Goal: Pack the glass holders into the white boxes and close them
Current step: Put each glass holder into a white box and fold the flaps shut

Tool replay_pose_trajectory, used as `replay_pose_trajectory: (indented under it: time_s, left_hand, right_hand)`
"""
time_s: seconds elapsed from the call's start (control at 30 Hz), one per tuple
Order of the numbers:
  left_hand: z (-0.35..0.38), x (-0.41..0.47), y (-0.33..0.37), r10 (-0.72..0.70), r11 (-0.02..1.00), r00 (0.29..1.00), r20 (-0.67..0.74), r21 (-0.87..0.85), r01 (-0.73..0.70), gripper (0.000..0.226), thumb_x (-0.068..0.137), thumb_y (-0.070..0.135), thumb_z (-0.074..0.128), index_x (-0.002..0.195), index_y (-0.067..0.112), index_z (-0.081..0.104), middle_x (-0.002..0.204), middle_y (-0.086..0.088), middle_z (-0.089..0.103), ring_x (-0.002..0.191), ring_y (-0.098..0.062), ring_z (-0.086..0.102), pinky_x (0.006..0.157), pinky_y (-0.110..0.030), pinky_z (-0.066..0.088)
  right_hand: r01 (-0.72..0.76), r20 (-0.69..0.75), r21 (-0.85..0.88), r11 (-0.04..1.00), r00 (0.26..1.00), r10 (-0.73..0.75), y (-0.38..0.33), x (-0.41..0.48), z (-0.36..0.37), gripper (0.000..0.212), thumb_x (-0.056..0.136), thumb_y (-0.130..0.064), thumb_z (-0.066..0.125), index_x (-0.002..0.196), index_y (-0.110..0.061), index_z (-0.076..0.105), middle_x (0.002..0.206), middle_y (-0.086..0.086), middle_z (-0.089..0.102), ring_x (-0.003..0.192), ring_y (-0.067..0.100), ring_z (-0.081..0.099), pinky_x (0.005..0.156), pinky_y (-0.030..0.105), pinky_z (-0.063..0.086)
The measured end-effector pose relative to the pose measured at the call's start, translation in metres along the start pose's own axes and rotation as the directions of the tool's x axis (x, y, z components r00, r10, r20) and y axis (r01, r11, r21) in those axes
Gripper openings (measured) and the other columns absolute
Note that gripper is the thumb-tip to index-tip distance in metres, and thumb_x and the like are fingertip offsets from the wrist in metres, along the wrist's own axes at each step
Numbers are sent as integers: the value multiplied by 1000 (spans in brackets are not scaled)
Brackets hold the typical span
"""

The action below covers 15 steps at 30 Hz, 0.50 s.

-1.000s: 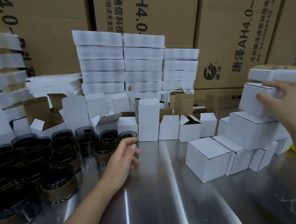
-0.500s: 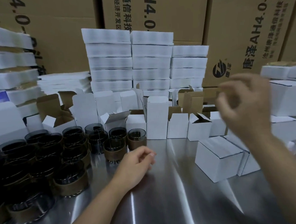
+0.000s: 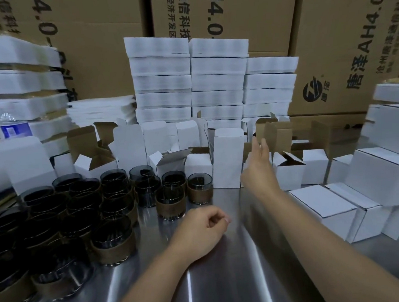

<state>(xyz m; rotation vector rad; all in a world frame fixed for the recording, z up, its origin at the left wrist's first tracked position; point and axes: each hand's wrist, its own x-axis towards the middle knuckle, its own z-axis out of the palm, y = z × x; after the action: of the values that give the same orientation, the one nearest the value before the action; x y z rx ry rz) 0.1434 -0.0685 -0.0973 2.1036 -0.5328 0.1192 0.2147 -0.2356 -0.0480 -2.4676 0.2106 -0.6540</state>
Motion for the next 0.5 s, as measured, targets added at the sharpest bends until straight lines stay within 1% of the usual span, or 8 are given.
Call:
replay_pose_trajectory:
  time_s: [0.07,0.13,0.17,0.23,0.3,0.4,0.5]
  left_hand:
    - [0,0,0,11,1000,1000,6,16,-11,17,88,20,61,75,31,66,65,13,65,58,1,53,65,-17,45]
    - [0,0,-1,23,1000,1000,12,19,-23,18,88,20,61,75,31,66,68,12,66,57,3,53,63,-14,44]
    - [0,1,-1,27,999,1000,14,22,-27,19,88,19,61,75,32,66,68,12,66,57,3,53,62,-13,44]
    - [0,1,-2,27,999,999,17,30,-28,21,87,20,61,73,34,65,68,13,66,57,4,54,62,-13,44]
    - [1,1,-3,29,999,999,15,28,-29,23,87,20,62,71,37,63,66,15,65,58,4,54,63,-13,45]
    - [2,3,-5,30,999,1000,5,29,-30,25,86,21,63,69,38,63,64,17,64,58,4,54,63,-14,46]
    - [1,3,-5,27,999,1000,0,23,-27,25,86,21,63,68,39,63,61,22,62,58,6,54,62,-9,43]
  right_hand:
    - [21,-22,-90,996,999,-23,3,8,-2,75,87,3,50,150,-11,10,155,15,14,126,35,40,99,41,38]
    - [13,-61,-175,984,998,-24,5,11,-5,57,89,3,49,142,-4,29,141,22,33,118,37,47,96,39,42]
    - [6,-94,-207,978,995,-26,6,11,-8,47,90,3,48,137,-2,38,136,22,38,114,37,49,93,37,43]
    - [11,-128,-245,969,991,-43,5,8,-11,36,91,5,46,127,0,49,132,23,41,109,36,51,90,35,44]
    - [50,-149,-240,970,985,-88,5,3,-13,33,91,7,43,120,1,55,127,23,43,106,35,51,87,34,43]
    - [99,-236,-158,982,962,-135,3,-7,-22,29,95,0,40,118,4,58,119,22,46,105,37,49,87,35,41]
    - [143,-285,-139,980,942,-178,-2,-17,-35,29,94,-6,45,119,3,56,117,20,45,109,33,46,92,34,39]
